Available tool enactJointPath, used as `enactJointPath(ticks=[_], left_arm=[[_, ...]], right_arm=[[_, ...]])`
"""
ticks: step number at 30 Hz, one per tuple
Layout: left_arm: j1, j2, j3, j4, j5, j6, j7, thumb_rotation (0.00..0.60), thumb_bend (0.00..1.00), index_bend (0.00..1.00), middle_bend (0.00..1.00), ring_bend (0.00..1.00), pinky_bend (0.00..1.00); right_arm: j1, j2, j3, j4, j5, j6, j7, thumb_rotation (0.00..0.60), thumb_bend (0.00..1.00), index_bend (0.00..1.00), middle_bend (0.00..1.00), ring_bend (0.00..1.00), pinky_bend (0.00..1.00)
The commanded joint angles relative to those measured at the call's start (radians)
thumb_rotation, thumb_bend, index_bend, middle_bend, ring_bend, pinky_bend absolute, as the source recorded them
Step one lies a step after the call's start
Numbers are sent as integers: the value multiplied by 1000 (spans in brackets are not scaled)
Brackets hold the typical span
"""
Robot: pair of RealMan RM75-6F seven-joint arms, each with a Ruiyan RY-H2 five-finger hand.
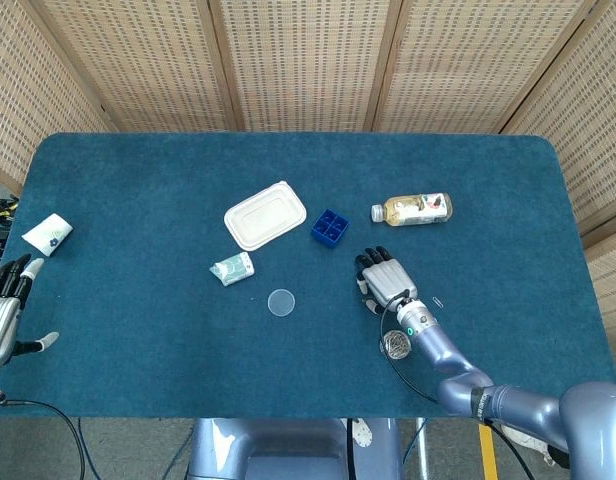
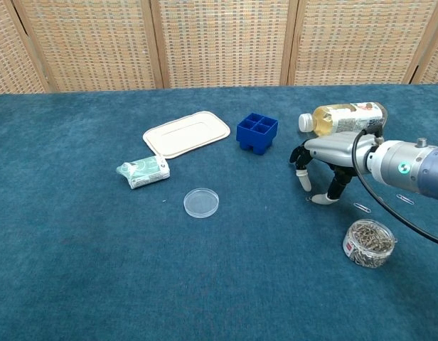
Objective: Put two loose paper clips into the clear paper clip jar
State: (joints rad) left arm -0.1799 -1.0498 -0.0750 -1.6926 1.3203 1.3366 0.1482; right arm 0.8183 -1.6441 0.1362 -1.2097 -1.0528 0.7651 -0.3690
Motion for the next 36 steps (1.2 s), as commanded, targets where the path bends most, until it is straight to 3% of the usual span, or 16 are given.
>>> enactJointPath(ticks=[1,17,25,36], left_arm=[[-1,0,0,0,-1,-1,0,600,113,0,0,0,0],[-1,-2,1,1,-1,-1,2,600,114,0,0,0,0],[-2,-1,1,1,-2,-4,1,600,112,0,0,0,0],[-2,2,1,0,-2,-4,-3,600,114,0,0,0,0]], right_arm=[[0,-4,-3,7,3,-1,-3,600,312,535,127,0,0],[12,-13,-9,26,38,-30,-26,600,328,545,127,0,0],[16,-17,-12,27,40,-33,-29,600,448,611,127,0,0],[14,-10,-10,15,26,-16,-21,600,473,629,128,0,0]])
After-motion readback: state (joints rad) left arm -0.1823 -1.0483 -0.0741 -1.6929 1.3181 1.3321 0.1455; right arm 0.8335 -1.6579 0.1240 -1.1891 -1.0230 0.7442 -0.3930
